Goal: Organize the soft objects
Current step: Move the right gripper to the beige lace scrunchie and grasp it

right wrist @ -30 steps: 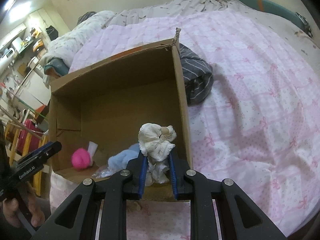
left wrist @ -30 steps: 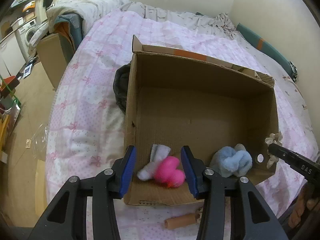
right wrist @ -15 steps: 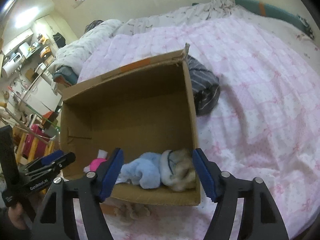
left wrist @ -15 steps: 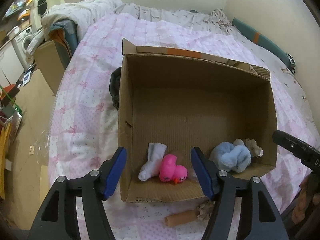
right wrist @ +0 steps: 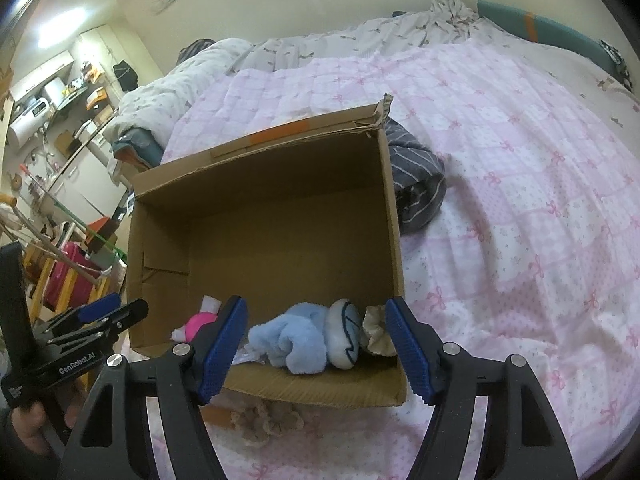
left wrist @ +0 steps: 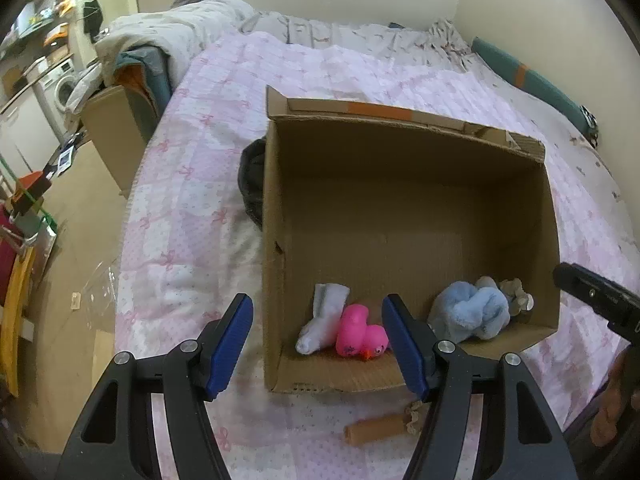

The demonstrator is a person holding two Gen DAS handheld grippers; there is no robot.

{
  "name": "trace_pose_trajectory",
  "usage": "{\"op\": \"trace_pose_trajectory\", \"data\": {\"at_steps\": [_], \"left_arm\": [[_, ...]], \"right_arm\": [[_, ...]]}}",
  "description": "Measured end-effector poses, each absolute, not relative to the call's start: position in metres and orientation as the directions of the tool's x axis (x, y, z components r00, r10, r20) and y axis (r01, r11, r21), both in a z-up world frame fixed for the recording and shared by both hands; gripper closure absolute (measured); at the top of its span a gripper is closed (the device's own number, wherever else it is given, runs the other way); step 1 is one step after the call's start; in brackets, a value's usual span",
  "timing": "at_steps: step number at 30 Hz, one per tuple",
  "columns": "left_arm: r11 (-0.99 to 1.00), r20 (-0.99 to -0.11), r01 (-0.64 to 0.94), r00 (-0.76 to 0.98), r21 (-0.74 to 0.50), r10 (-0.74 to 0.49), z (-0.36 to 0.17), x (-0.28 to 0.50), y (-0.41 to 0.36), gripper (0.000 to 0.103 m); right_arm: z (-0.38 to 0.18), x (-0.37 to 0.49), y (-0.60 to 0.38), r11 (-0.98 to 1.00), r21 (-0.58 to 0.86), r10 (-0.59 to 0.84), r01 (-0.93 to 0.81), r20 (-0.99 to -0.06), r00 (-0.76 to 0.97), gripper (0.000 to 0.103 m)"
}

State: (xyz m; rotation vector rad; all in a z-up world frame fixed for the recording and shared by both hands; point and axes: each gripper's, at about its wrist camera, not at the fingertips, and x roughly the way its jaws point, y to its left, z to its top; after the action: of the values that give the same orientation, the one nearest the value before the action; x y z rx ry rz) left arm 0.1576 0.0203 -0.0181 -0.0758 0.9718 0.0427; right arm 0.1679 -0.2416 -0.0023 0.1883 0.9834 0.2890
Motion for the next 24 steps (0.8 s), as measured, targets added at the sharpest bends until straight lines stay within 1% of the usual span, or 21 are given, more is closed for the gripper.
{"op": "trace_pose_trajectory", "data": {"at_steps": [5, 12, 24], "left_arm": [[0.994, -0.825, -0.094, 0.565, -0.052, 0.01, -0.014, 0.145, 0.025, 0.039], [0.995, -0.808, -0.079, 0.589, -0.056, 0.002, -0.002, 0.127, 0.023, 0.039], [0.997, -0.825, -0.073, 0.565, -0.038, 0.01, -0.01, 0.09, 0.016, 0.039]], "right_arm": [[-0.001, 0.161, -0.24, 0.945, 0.286, 0.325, -0.156, -0.792, 0.517, 0.028], [0.002, 0.147, -0.238, 0.947, 0.277, 0.321, -0.162, -0.795, 0.516, 0.028], [0.001, 0.111, -0.226, 0.949, 0.265, 0.317, -0.174, -0.805, 0.502, 0.028]]}}
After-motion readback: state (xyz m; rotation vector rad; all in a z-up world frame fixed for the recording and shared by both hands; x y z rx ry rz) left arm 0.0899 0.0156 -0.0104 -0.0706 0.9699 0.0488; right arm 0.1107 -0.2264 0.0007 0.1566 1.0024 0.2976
